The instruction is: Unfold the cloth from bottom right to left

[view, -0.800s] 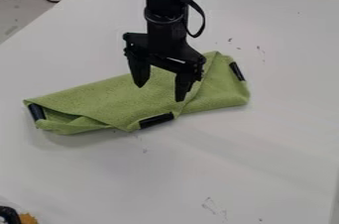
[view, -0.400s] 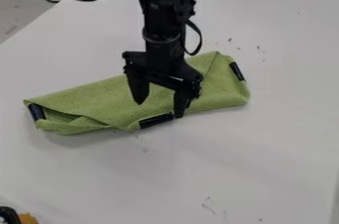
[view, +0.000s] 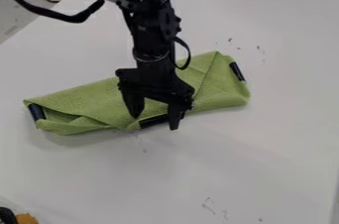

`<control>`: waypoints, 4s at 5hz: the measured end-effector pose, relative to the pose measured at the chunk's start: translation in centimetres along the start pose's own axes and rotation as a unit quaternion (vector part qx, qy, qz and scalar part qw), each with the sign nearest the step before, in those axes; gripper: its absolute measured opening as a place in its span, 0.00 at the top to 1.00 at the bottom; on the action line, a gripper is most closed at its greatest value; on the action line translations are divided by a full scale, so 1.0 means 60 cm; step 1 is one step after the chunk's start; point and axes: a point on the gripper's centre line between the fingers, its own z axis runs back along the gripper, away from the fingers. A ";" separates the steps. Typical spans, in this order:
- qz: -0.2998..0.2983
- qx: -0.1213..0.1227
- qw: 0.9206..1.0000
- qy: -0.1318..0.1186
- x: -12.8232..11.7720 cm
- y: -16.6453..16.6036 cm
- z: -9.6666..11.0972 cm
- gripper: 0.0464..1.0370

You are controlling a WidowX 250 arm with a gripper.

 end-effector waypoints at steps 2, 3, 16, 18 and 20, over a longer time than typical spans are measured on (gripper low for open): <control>-0.007 -0.011 1.000 0.015 0.001 0.006 -0.029 0.04; -0.009 -0.019 1.000 0.014 0.002 0.006 -0.033 0.09; -0.130 0.056 0.990 0.006 0.215 0.242 -0.008 0.99; -0.149 0.100 0.984 -0.011 0.255 0.291 0.003 0.83; -0.161 0.119 0.980 -0.018 0.290 0.331 -0.020 0.27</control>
